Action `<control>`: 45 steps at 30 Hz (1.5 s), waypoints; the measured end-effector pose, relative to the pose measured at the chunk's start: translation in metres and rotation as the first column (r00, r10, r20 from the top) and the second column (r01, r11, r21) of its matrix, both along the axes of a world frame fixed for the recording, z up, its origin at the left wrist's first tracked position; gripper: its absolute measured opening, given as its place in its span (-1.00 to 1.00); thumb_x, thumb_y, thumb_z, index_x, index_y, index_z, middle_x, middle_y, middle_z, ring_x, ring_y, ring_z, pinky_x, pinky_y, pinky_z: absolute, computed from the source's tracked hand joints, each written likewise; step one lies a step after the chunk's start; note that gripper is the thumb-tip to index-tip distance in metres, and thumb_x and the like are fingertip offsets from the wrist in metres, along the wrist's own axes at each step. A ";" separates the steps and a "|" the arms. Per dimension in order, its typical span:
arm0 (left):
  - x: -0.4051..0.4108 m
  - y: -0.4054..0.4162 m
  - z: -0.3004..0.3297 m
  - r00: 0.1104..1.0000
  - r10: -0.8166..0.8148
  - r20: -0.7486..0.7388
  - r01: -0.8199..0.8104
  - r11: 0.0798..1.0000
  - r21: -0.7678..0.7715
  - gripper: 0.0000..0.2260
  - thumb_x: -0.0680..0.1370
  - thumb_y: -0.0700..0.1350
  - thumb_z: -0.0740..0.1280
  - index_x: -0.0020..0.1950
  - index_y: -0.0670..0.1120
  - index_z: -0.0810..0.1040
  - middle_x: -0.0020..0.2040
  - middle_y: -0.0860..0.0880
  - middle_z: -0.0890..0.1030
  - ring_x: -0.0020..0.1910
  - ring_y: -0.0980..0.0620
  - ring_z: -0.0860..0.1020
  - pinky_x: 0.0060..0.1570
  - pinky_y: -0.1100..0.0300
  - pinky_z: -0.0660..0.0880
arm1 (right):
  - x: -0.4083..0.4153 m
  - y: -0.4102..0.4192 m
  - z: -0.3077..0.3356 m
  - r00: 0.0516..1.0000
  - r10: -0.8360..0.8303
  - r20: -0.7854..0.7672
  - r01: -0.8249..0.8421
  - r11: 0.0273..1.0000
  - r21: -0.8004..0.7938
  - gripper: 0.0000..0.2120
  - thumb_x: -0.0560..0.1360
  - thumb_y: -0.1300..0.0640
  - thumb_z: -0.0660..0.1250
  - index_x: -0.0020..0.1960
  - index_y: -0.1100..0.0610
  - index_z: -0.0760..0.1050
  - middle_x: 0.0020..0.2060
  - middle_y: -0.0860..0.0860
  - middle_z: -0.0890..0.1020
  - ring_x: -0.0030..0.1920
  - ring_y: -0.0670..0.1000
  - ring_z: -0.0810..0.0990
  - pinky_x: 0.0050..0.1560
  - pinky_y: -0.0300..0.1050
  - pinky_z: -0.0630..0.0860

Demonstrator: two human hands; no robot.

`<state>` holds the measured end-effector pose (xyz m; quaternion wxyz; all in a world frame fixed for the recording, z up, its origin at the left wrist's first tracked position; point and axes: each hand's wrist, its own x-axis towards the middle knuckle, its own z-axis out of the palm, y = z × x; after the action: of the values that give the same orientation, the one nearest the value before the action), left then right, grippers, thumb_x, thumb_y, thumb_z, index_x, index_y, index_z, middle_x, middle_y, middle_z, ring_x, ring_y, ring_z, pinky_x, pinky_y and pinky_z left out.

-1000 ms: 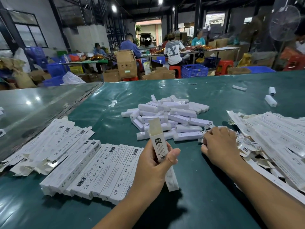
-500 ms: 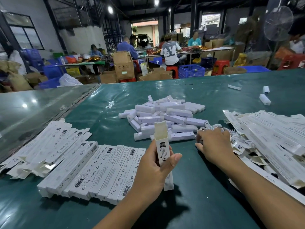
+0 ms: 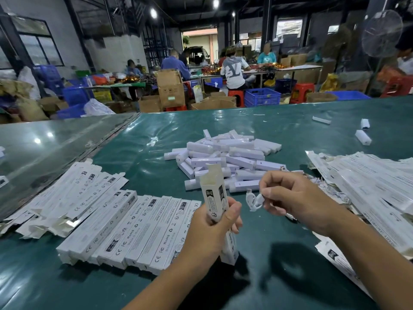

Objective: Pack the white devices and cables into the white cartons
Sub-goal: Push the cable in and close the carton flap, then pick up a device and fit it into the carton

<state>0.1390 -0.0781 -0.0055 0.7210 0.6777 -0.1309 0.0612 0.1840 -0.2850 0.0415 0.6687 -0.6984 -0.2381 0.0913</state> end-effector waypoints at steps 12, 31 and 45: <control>0.000 0.002 0.003 0.997 -0.077 0.011 0.077 0.995 -0.060 -0.73 0.42 0.08 0.55 -0.08 -0.09 0.66 -0.27 -0.02 0.63 -0.29 0.07 0.57 -0.19 0.17 0.52 | -0.014 0.010 0.005 0.993 0.099 0.071 -0.090 0.989 -0.118 -0.79 0.51 0.21 0.38 -0.07 0.37 0.46 -0.14 0.22 0.72 -0.19 -0.01 0.69 -0.22 -0.12 0.59; -0.001 -0.003 -0.003 0.990 0.095 0.102 -0.119 0.959 0.256 -0.66 0.39 0.36 0.44 -0.03 0.16 0.54 -0.29 0.13 0.57 -0.31 0.22 0.49 -0.25 0.27 0.49 | -0.036 0.014 0.034 0.832 -0.329 0.447 0.230 0.937 0.263 -0.81 0.41 0.18 0.58 0.00 0.10 0.67 -0.14 0.09 0.73 -0.13 0.05 0.72 -0.07 -0.24 0.62; -0.011 -0.010 0.001 0.991 -0.012 0.136 -0.025 0.963 0.269 -0.87 0.54 0.14 0.44 -0.02 0.17 0.54 -0.32 0.13 0.48 -0.36 0.21 0.39 -0.33 0.39 0.36 | -0.047 0.027 0.033 0.479 -0.168 0.861 0.512 0.851 -0.118 -0.90 0.46 0.09 0.48 -0.05 0.07 0.70 -0.18 -0.13 0.68 -0.22 -0.27 0.53 -0.15 -0.44 0.44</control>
<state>0.1279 -0.0881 -0.0046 0.6111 0.7643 -0.1848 0.0911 0.1369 -0.2585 0.0744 0.3409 -0.8003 -0.3553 -0.3422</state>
